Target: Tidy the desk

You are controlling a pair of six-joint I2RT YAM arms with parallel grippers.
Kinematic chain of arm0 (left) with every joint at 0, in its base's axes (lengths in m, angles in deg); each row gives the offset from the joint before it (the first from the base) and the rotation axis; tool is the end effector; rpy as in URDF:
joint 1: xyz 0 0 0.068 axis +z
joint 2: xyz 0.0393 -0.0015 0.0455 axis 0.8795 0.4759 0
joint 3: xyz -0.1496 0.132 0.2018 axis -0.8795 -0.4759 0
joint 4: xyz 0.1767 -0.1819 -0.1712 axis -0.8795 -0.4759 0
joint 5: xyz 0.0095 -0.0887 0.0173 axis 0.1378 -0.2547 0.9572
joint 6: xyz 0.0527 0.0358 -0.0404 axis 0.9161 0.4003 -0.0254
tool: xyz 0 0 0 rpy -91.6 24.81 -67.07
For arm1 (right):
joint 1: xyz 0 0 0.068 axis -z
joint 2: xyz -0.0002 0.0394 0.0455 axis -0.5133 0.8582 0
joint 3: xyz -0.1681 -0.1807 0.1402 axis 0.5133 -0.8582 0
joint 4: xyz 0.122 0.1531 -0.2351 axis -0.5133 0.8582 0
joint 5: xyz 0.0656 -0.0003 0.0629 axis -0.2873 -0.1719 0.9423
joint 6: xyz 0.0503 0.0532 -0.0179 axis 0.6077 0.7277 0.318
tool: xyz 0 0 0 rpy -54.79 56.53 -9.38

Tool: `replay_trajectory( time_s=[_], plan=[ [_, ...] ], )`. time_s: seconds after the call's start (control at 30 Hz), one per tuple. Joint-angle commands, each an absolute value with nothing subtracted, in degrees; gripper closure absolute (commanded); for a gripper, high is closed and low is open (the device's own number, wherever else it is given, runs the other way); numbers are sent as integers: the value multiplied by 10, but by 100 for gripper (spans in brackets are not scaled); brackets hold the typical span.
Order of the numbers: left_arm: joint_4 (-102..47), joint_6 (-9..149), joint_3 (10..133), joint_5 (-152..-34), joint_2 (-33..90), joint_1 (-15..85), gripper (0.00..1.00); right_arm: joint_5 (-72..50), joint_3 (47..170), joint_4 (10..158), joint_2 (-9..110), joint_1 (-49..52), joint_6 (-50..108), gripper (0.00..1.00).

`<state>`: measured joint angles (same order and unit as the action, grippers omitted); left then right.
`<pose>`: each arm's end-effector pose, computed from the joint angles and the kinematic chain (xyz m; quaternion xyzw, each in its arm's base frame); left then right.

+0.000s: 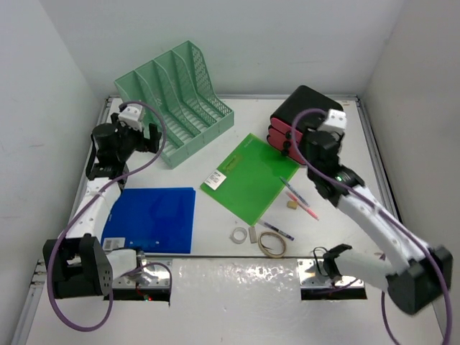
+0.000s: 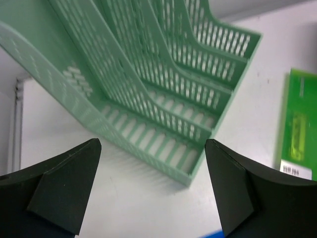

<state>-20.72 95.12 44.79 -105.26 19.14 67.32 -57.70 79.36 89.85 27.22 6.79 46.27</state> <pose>0.3347 0.0115 0.2892 0.1603 0.7557 -0.0331 0.6342 0.2798 0.0808 0.3087 0.1991 0.7620 -0.0235 0.6158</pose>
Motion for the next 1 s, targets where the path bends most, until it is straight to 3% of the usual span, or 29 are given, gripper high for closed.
replay_trajectory(
  time_s=[0.0,0.13,0.33,0.6,0.87,0.97],
  plan=[
    [-343,972,456,-1019,176,676,16,-667,864,942,388,17,524,41],
    [-325,966,452,-1021,187,676,15,-705,940,951,491,-1,574,38],
    [-308,966,429,-1046,205,675,15,-770,949,884,548,-1,597,53],
    [-308,967,429,-1041,212,676,15,-770,1007,882,654,-1,601,54],
    [-310,967,428,-1048,213,675,15,-782,1035,871,695,2,590,55],
    [-311,969,428,-1046,215,676,15,-782,1038,873,699,3,589,60]
  ],
)
